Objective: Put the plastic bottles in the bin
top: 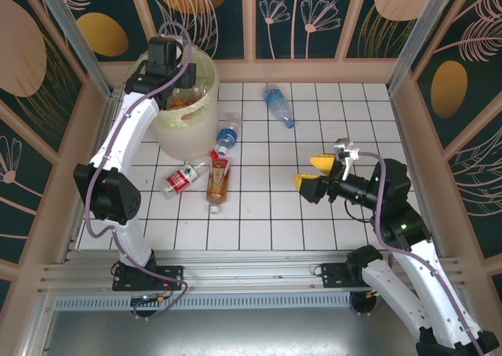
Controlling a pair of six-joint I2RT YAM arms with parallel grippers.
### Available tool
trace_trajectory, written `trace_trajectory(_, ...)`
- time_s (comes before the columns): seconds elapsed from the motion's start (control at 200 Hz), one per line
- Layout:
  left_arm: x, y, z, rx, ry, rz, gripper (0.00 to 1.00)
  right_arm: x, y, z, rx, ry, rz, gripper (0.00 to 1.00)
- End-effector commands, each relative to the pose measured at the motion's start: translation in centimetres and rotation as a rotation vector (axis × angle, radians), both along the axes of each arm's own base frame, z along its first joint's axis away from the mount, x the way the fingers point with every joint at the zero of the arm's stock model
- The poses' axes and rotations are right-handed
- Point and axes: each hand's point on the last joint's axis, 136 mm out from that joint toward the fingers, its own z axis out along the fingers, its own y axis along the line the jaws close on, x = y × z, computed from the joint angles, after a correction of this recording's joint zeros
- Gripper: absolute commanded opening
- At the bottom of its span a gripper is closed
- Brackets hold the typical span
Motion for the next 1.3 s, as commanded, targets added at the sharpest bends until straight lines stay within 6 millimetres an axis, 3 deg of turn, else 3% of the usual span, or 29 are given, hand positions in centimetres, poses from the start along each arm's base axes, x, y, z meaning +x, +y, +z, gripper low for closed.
trace_trajectory(0.0,-0.5,-0.1,1.8,-0.072,-0.027,-0.011,0.85,-0.3,-0.2,1.0,0.006,-0.033,-0.011,0.99)
trace_trajectory(0.165,-1.7,-0.3,4.6,-0.148,-0.088,-0.023,0.98,-0.4,-0.1,0.9,0.015,-0.035,0.000,0.99)
trace_trajectory(0.24,-2.3,-1.4,5.6,-0.206,-0.119,-0.076,0.98,-0.6,0.1,0.8,0.033,-0.041,0.021,0.99)
trace_trajectory(0.26,-3.1,-1.5,7.0,-0.227,-0.151,-0.093,0.99,-0.6,0.2,0.8,0.039,-0.042,0.027,0.99)
trace_trajectory(0.355,-4.8,-2.4,8.8,-0.306,-0.213,-0.154,0.98,-0.8,0.5,0.7,0.069,-0.045,0.050,0.99)
trace_trajectory(0.475,-7.6,-3.4,11.4,-0.393,-0.302,-0.234,0.99,0.6,0.6,-0.5,0.081,-0.014,0.009,0.97)
trace_trajectory(0.59,-10.4,-4.8,12.5,-0.458,-0.328,-0.348,0.99,3.0,0.2,-2.3,0.056,0.046,-0.084,0.95)
trace_trajectory(0.806,-16.4,-7.7,10.8,-0.597,-0.246,-0.560,0.98,7.7,-0.1,-5.3,-0.042,0.108,-0.222,0.82)
trace_trajectory(1.026,-22.2,-11.0,6.5,-0.770,-0.101,-0.672,0.99,13.6,0.1,-9.6,-0.253,0.154,-0.313,0.77)
trace_trajectory(1.171,-25.1,-13.1,4.3,-0.833,-0.060,-0.692,0.99,18.2,-0.5,-12.5,-0.355,0.188,-0.373,0.76)
trace_trajectory(1.296,-26.5,-13.9,0.8,-0.915,-0.030,-0.681,0.98,22.2,-0.9,-14.8,-0.455,0.191,-0.401,0.74)
